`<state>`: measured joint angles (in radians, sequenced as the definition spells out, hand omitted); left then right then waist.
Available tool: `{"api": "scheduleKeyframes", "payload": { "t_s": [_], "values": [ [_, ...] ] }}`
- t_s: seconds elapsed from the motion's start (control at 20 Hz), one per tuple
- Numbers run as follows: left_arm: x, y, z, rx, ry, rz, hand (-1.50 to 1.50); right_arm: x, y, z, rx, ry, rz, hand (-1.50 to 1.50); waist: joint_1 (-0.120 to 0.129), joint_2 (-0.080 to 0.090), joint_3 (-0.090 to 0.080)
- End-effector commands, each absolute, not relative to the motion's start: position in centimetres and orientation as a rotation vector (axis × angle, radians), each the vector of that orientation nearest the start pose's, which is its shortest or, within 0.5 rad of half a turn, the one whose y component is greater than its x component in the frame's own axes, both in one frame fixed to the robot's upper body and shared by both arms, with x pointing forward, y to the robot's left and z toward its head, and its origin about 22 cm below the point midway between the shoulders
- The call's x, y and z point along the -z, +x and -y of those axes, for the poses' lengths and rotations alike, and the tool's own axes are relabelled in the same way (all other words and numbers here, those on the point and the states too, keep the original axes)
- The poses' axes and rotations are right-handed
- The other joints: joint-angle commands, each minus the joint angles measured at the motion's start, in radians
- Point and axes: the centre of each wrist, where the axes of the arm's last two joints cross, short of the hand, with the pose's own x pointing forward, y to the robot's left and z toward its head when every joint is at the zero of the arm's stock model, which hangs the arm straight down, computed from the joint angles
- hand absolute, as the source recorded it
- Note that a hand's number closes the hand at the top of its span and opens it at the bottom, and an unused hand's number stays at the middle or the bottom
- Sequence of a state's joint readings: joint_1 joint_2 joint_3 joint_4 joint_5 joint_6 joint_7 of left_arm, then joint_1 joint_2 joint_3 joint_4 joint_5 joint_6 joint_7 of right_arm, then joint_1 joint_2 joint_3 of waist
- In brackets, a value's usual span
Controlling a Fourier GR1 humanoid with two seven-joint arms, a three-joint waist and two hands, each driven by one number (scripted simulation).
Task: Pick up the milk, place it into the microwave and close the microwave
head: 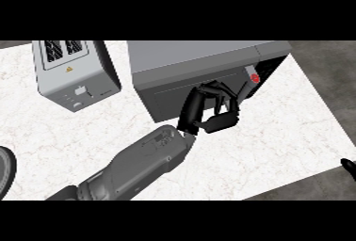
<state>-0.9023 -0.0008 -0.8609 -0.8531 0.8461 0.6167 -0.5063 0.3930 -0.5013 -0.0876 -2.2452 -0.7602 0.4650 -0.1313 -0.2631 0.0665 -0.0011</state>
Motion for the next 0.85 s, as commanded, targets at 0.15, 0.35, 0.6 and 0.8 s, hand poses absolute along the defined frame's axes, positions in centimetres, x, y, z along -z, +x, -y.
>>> {"api": "scheduleKeyframes", "payload": {
  "t_s": [0.15, 0.35, 0.6, 0.8],
  "values": [
    [-4.1, 35.5, -0.8, 0.121, -0.186, 1.809, 1.5, -13.6, 13.9, 30.7, -0.361, 0.694, 1.929, -1.5, -0.022, 0.023, 0.0],
    [-4.4, 35.7, -0.7, 0.11, -0.172, 1.828, 1.5, -14.0, 13.9, 30.7, -0.373, 0.697, 1.929, -1.5, -0.019, 0.022, -0.001],
    [-4.0, 35.6, -0.9, 0.104, -0.169, 1.834, 1.5, -14.4, 13.8, 30.6, -0.374, 0.704, 1.939, -1.5, -0.024, 0.023, -0.001],
    [-3.9, 35.5, -0.8, 0.099, -0.173, 1.846, 1.5, -14.4, 13.8, 30.4, -0.388, 0.72, 1.927, -1.5, -0.032, 0.028, 0.0]
  ]
}}
